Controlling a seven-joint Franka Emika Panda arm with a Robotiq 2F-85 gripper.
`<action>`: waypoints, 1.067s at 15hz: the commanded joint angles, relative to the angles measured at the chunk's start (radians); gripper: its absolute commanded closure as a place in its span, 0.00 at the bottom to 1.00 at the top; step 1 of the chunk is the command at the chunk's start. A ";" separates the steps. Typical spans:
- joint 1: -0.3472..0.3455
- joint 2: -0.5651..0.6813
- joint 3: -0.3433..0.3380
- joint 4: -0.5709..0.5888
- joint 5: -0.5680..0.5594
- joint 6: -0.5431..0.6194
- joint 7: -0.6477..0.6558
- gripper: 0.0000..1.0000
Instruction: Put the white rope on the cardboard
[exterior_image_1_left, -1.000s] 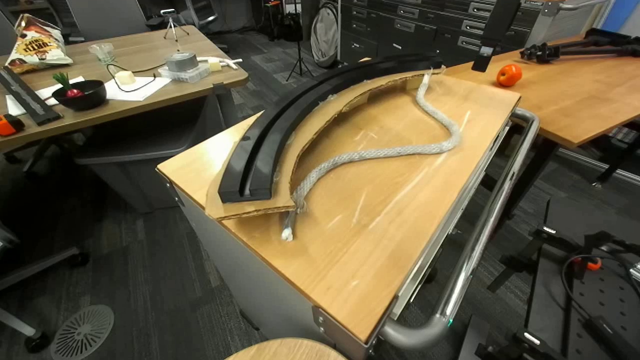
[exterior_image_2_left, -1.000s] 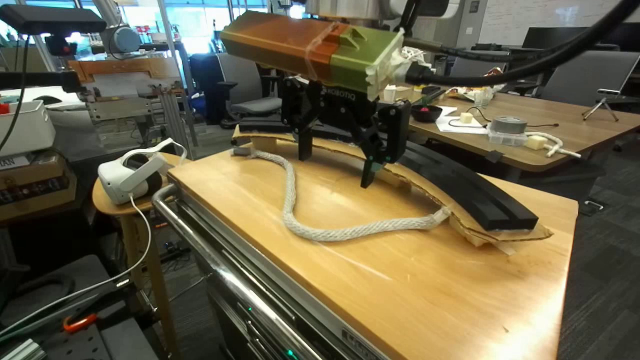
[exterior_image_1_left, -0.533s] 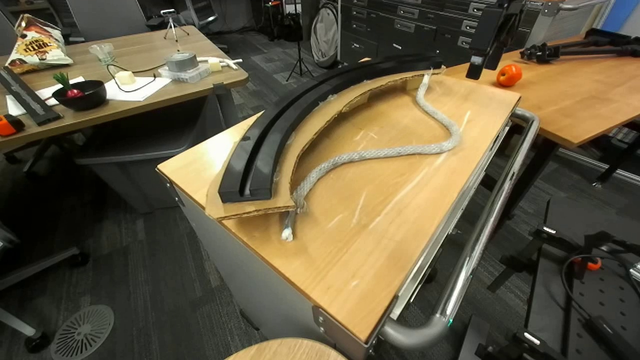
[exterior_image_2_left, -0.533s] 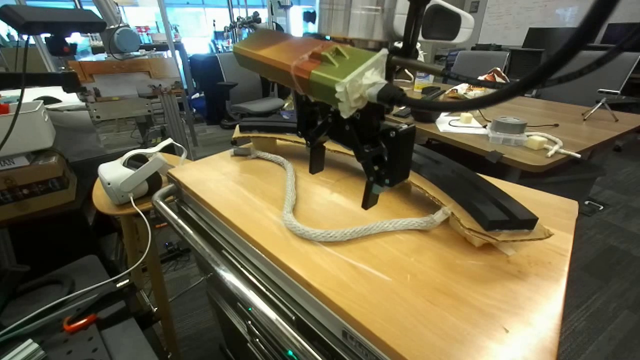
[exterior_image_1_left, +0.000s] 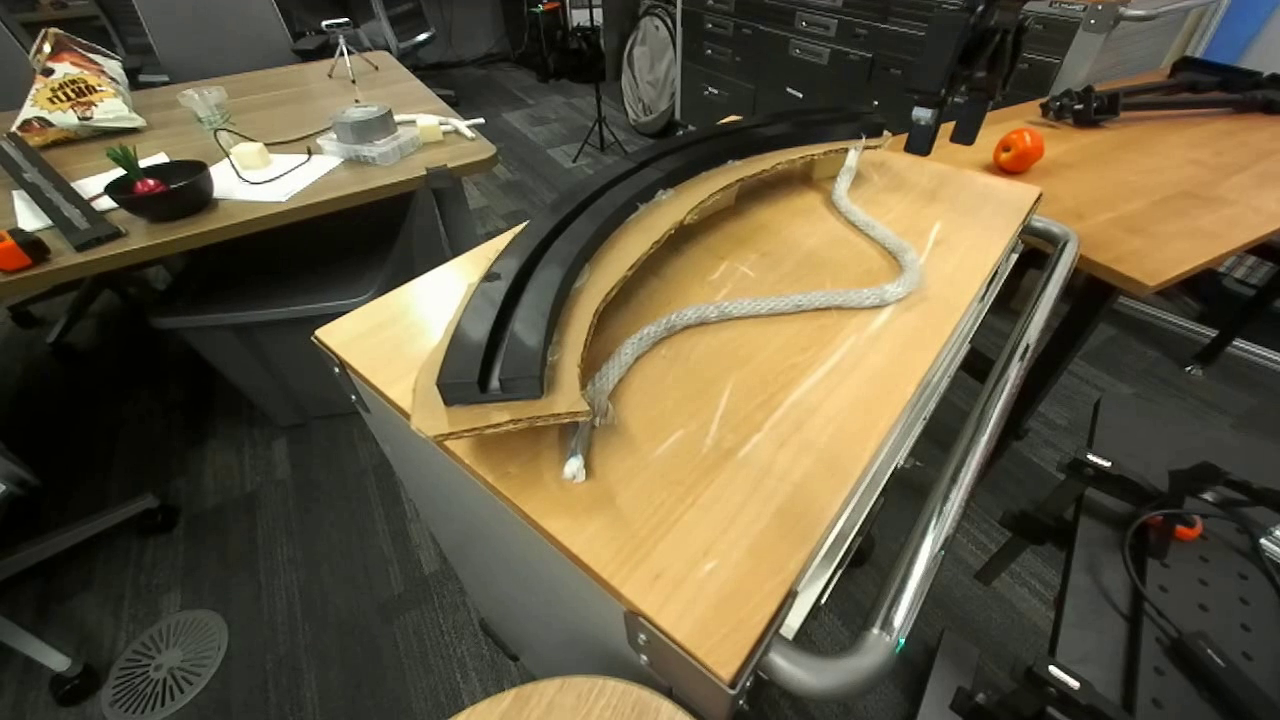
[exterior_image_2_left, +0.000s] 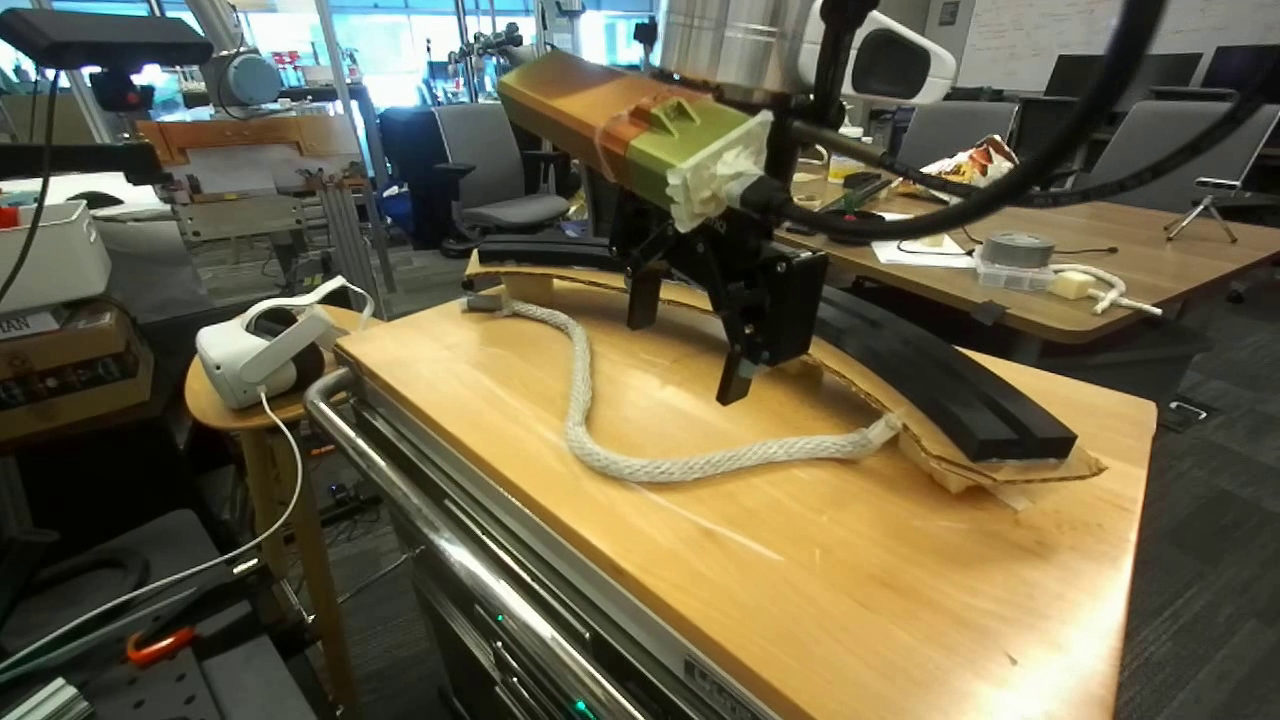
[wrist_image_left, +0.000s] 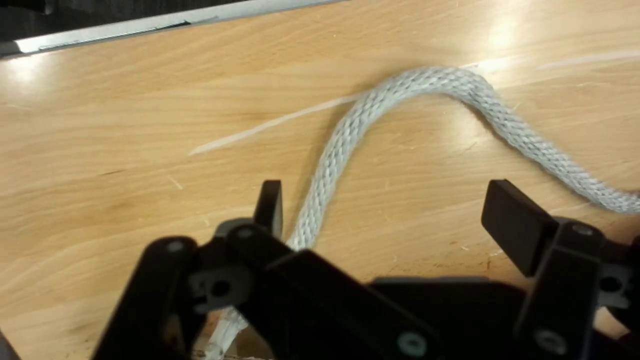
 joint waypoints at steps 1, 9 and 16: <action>-0.026 0.069 0.048 0.103 -0.111 -0.009 0.238 0.00; -0.027 0.166 0.058 0.238 -0.158 -0.147 0.433 0.00; -0.021 0.215 0.065 0.257 -0.110 -0.106 0.604 0.00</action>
